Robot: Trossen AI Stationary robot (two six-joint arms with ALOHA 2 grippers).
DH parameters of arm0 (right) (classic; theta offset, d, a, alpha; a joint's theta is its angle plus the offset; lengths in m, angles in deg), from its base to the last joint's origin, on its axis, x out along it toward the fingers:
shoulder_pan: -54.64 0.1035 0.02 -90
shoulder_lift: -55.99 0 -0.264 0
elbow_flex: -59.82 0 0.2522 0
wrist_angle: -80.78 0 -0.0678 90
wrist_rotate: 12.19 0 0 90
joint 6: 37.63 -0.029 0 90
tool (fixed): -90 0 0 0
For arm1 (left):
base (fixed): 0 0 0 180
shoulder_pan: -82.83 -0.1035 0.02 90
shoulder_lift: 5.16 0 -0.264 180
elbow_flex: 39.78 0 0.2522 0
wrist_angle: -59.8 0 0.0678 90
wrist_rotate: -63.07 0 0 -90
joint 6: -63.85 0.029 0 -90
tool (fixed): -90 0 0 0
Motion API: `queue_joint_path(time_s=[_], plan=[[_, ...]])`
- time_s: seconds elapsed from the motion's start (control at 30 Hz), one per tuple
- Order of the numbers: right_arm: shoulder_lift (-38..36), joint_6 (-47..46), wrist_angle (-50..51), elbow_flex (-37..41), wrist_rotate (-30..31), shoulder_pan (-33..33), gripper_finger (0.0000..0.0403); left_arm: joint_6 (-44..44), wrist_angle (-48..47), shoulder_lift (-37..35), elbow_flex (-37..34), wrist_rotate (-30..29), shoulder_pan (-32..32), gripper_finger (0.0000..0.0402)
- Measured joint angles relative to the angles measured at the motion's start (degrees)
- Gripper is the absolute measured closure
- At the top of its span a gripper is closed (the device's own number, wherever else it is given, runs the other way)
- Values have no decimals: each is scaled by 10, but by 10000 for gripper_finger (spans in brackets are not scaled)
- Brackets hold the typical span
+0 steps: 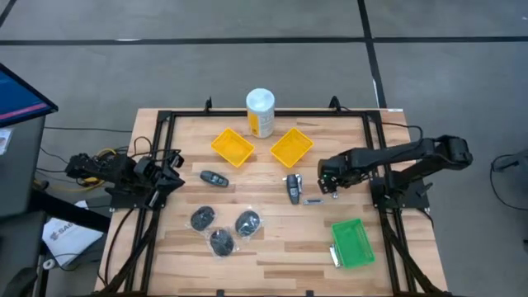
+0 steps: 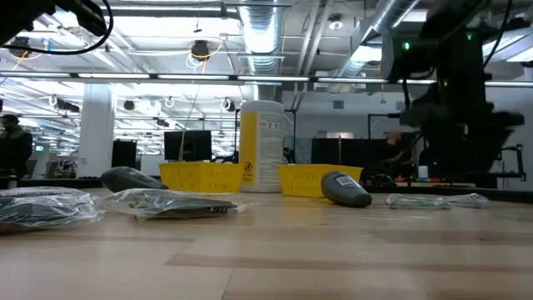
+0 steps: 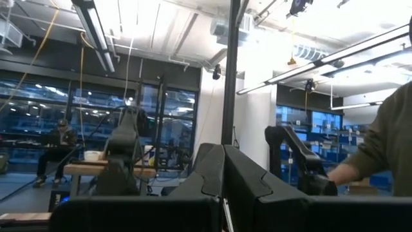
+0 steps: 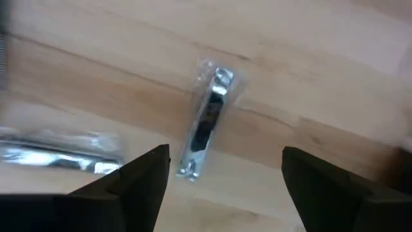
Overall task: Pick & Place Travel size toiletries
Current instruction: Put the nail cutter into the green bin
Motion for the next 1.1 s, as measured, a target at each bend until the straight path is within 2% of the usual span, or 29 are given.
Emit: queue_joint_path(time_s=[0.17,0.4,0.5,0.63,0.93,1.0,1.1], plan=[[33,-4,-76,24,-13,1,117,7,0,0,0,0,0,399],[89,1,-88,21,-24,1,118,10,-1,0,0,0,0,399],[104,9,-103,20,-40,1,133,10,-1,0,0,0,0,399],[105,11,-107,21,-42,1,183,9,-2,0,0,0,0,399],[103,12,-108,22,-39,0,341,16,-2,0,0,0,0,399],[102,13,-108,22,-35,0,361,16,-2,0,0,0,0,399],[98,30,-109,22,-34,0,363,16,-2,0,0,0,0,399]])
